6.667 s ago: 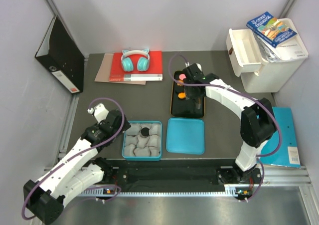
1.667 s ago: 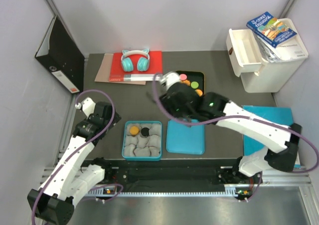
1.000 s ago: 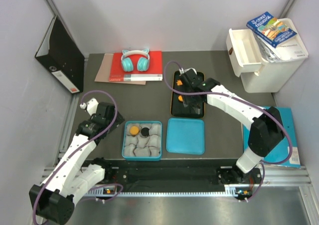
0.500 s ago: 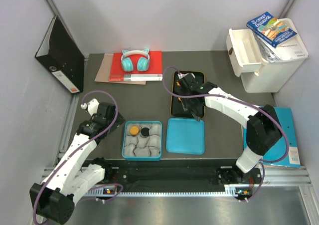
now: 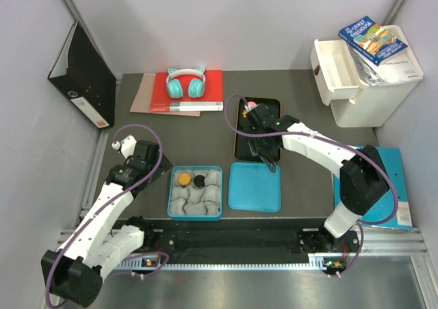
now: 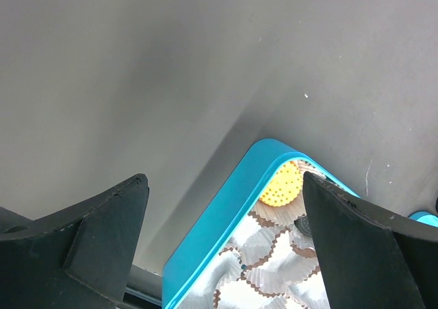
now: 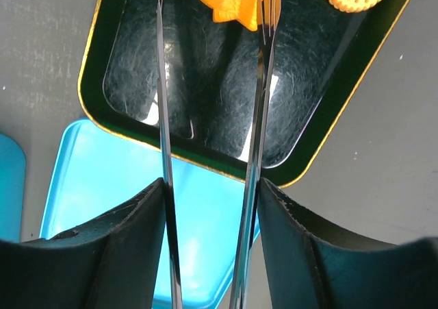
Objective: Pack the cookies
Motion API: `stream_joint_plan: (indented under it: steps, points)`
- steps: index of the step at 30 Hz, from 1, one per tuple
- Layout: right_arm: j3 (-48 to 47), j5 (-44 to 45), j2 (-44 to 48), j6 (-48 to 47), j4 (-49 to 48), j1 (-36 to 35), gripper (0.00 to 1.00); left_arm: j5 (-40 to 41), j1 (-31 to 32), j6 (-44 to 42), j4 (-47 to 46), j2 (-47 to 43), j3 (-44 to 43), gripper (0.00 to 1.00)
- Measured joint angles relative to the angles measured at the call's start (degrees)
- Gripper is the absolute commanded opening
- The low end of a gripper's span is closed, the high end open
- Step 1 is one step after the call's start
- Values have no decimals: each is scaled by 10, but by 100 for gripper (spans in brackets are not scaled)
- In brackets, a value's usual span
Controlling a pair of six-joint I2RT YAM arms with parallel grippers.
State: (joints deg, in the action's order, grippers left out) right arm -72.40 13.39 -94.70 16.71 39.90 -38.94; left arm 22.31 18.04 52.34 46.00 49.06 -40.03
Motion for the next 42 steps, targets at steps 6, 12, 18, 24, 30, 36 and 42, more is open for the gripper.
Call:
stream_joint_plan:
  steps: [6, 12, 18, 24, 30, 36, 42]
  points:
    - [16, -6, 12, 0, -4, 0, 47, -2, 0, 0, -2, 0, 0, 98]
    - [35, -12, 12, 4, -2, 0, 38, -4, 0, 0, -2, 0, 1, 98]
    - [35, -10, 14, 4, 1, 0, 39, -4, 0, 0, -2, 0, 1, 98]
    - [33, -10, 28, 3, 6, 0, 56, -4, 0, 0, -2, 0, 1, 98]
    - [33, -11, 30, -1, 14, 0, 56, -4, 0, 0, -2, 0, 1, 98]
    - [17, -11, 25, -3, 30, 0, 47, -4, 0, 0, -2, -1, 1, 98]
    - [-7, -9, 16, -7, 40, 0, 43, -4, 0, 0, -2, -2, 1, 98]
